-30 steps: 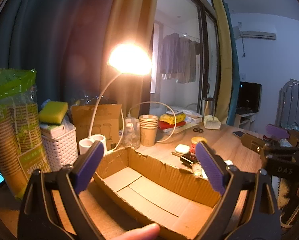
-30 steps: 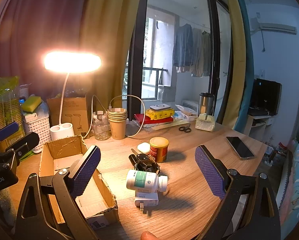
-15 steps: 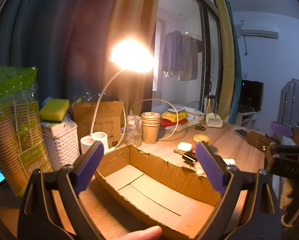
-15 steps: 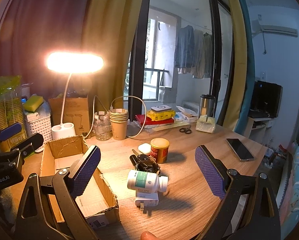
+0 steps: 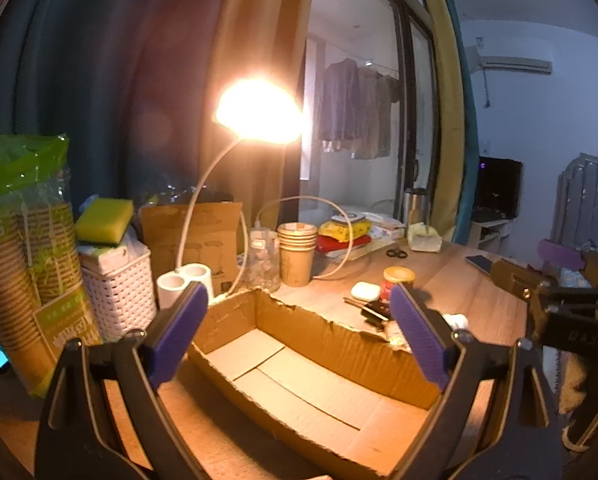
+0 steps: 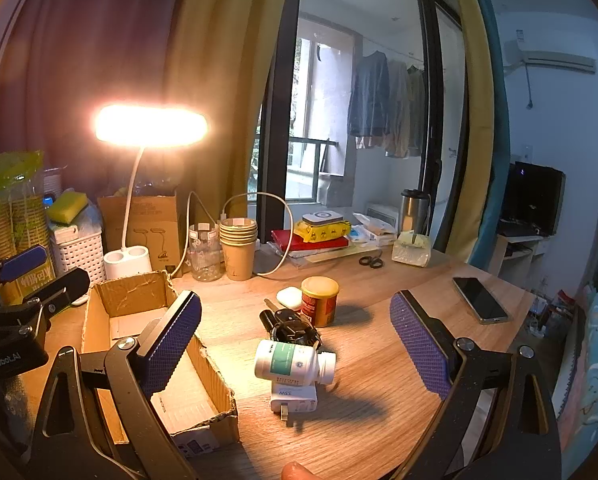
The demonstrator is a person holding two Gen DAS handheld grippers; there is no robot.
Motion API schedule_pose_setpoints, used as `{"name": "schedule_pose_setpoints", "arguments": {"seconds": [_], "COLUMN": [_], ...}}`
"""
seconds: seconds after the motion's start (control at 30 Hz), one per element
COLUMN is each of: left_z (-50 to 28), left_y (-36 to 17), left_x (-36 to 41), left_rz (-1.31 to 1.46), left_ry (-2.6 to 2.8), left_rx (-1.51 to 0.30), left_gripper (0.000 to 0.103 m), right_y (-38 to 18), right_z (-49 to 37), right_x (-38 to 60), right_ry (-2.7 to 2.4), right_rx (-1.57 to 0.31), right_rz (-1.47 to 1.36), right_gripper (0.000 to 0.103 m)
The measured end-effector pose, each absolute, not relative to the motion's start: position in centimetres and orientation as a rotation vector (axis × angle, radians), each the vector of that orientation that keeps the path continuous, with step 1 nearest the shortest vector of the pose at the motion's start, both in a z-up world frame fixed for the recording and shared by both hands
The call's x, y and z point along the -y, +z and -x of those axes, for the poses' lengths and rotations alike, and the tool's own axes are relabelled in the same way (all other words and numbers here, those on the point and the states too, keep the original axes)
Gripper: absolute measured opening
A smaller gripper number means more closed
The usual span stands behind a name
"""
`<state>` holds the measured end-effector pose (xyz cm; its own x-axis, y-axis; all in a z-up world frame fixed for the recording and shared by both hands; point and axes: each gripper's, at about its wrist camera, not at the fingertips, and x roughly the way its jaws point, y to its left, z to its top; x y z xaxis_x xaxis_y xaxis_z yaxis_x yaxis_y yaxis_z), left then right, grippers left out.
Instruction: Organize rigid objects
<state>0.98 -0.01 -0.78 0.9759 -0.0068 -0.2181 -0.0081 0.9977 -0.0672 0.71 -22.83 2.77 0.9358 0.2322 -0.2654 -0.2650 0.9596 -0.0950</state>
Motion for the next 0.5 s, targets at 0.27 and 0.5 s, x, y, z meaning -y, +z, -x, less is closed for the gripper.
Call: {"name": "schedule_pose_setpoints", "arguments": {"seconds": [0.27,0.5], "left_z": [-0.96,-1.02], "left_y": [-0.55,-0.74], "left_x": [-0.07,-0.03], "left_rz": [0.080,0.089], "left_ry": [-0.025,-0.003], "left_rx": [-0.228,-0.238], "left_gripper": [0.093,0.093], "right_y": [2.78,2.82], "right_z": [-0.73,-0.71], "right_x": [22.91,23.01], "right_ry": [0.253,0.252], "right_rx": [-0.256,-0.255], "right_rz": [0.124,0.121], "right_gripper": [0.097,0.097]}}
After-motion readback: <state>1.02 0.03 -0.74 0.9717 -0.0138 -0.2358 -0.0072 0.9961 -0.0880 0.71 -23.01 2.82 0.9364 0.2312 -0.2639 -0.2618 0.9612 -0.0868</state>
